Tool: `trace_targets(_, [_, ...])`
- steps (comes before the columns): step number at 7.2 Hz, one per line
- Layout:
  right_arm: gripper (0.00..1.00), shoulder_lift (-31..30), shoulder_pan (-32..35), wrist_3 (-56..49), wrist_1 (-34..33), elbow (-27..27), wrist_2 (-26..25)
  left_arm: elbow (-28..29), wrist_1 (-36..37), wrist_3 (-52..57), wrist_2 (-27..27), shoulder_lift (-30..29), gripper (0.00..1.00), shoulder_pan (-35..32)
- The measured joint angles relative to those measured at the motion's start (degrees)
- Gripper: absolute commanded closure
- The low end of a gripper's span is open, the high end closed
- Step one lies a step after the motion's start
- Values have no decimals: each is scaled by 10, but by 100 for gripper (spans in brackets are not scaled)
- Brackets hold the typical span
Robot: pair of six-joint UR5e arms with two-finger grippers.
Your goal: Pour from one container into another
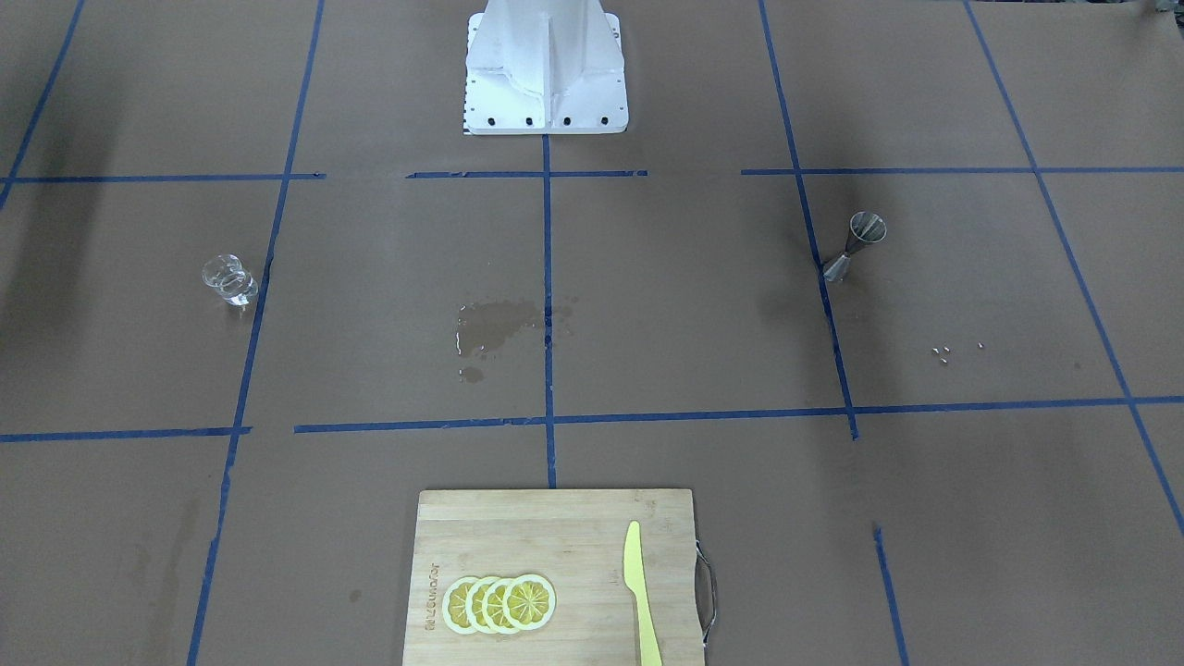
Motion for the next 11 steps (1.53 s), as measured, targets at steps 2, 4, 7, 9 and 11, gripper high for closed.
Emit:
trace_targets(2, [0, 12, 0, 5, 36, 0, 3, 11, -69, -10, 0, -3, 0, 0])
trace_targets(4, [0, 15, 0, 12, 58, -1, 9, 24, -107, -32, -17, -8, 0, -1])
trace_targets(7, [0, 22, -1, 29, 86, -1, 12, 10, -233, -69, -56, -5, 0, 10])
trace_targets(9, [0, 23, -3, 33, 88, -2, 12, 6, -371, -220, -47, 7, 0, 72])
trace_targets(11, [0, 23, -4, 34, 89, -2, 12, 2, -540, -428, 52, 19, 0, 189])
